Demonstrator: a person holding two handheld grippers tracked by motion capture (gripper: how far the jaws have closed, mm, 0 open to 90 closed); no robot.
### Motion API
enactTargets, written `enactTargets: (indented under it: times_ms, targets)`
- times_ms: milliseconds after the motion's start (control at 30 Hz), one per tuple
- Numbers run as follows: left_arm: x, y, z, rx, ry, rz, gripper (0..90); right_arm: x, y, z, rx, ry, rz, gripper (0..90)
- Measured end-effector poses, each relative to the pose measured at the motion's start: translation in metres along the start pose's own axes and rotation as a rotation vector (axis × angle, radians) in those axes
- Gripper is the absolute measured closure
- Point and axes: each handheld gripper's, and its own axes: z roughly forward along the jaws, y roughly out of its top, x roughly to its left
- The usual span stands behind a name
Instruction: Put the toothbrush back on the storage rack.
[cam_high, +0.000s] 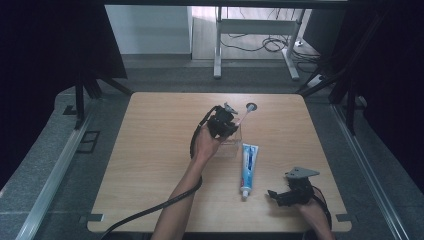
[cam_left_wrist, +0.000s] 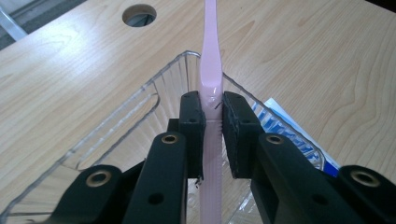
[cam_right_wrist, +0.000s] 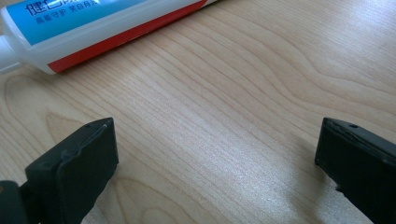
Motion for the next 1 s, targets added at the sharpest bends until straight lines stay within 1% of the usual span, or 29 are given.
enactTargets:
  times_ms: [100,300,433,667,800,833,867,900,1000]
  targets:
    - [0.0,0.0,0.001,0.01,0.003,0.004,78.7,0.0,0.0,0.0,0.001,-0.001,0.0,0.0]
    - [0.001,-0.002,0.004,0.046,0.01,0.019,78.7,0.0,0.0,0.001,0.004,0.001,-0.004,0.0]
    - [0.0,-0.002,0.005,0.059,0.014,0.022,78.7,0.0,0.0,0.001,0.006,-0.001,-0.005,0.0]
    - [-0.002,-0.003,0.007,0.08,0.033,0.036,78.7,0.0,0.0,0.001,0.009,-0.003,-0.006,0.0]
    - [-0.003,-0.003,0.01,0.093,0.04,0.046,78.6,0.0,0.0,0.001,0.01,-0.004,-0.007,0.0]
    - [-0.004,-0.003,0.01,0.102,0.04,0.055,78.6,0.0,0.0,0.001,0.009,-0.004,-0.004,0.0]
    - [-0.004,-0.004,0.011,0.104,0.042,0.056,78.6,0.0,0.0,0.001,0.009,-0.003,-0.004,0.0]
    - [-0.004,-0.004,0.012,0.114,0.045,0.068,78.6,0.0,0.0,0.001,0.009,-0.003,-0.002,0.0]
    - [-0.006,-0.004,0.013,0.116,0.051,0.069,78.5,0.0,0.0,0.001,0.01,-0.003,-0.003,0.0]
